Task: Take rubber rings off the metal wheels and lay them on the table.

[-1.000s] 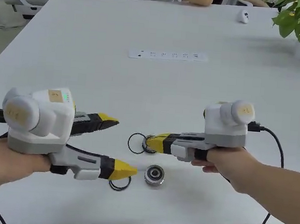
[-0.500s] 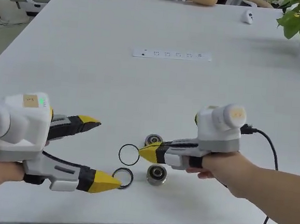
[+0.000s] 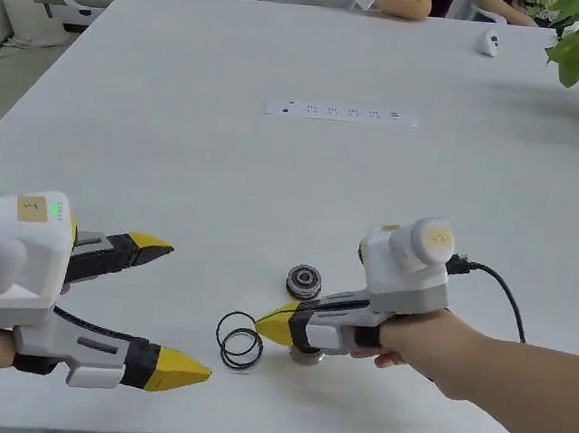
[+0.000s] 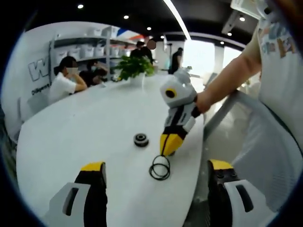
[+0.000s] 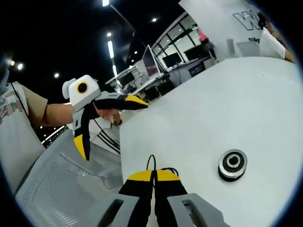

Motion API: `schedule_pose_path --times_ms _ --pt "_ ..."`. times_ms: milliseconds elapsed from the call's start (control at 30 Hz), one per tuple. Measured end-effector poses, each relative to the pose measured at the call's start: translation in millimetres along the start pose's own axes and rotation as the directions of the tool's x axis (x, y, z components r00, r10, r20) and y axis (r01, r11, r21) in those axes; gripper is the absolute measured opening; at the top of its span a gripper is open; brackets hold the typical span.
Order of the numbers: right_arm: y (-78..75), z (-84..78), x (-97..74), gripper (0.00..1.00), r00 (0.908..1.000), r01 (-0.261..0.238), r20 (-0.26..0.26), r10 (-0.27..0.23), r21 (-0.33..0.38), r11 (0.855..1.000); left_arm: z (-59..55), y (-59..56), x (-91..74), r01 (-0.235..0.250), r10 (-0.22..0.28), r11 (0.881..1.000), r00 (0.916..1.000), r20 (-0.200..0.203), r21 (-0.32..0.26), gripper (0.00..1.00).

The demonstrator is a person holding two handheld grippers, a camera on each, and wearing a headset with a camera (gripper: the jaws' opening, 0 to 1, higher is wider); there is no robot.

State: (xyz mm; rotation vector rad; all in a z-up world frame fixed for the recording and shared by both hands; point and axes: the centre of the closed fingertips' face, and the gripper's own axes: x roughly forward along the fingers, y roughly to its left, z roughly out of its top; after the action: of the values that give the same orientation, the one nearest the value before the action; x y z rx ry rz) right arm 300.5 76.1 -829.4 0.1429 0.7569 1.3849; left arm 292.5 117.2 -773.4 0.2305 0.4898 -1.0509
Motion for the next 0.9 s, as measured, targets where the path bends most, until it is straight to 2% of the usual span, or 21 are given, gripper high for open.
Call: schedule_pose_path --times_ms 167,333,433,667,900 --pt "-5.5 -8.2 4.9 0.0 0.999 0.024 -0.039 -0.024 -0.003 1.0 -5.1 1.8 -3.0 -0.008 0.008 1.0 0.9999 -0.01 -0.007 0.89" --pt "-10.3 -12.3 4.7 0.0 0.9974 0.045 -0.056 -0.045 -0.014 0.999 -6.5 2.0 -2.8 -0.01 0.01 1.0 0.9999 -0.014 -0.011 0.89" --pt "-13.0 -11.5 4.4 0.0 0.9968 0.059 -0.052 -0.06 -0.026 0.998 -6.1 1.8 -1.9 -0.01 0.01 1.0 0.9999 -0.013 -0.013 0.89" --pt "-17.4 -9.3 0.9 0.11 0.9956 0.084 -0.037 -0.086 -0.049 0.995 -4.8 2.9 1.2 -0.007 0.007 1.0 0.9998 -0.018 -0.008 0.88" --pt "-20.1 5.4 -8.4 0.22 0.9943 0.105 0.025 -0.103 -0.067 0.992 -0.5 6.7 6.3 -0.006 0.006 1.0 0.9998 -0.017 -0.002 0.88"
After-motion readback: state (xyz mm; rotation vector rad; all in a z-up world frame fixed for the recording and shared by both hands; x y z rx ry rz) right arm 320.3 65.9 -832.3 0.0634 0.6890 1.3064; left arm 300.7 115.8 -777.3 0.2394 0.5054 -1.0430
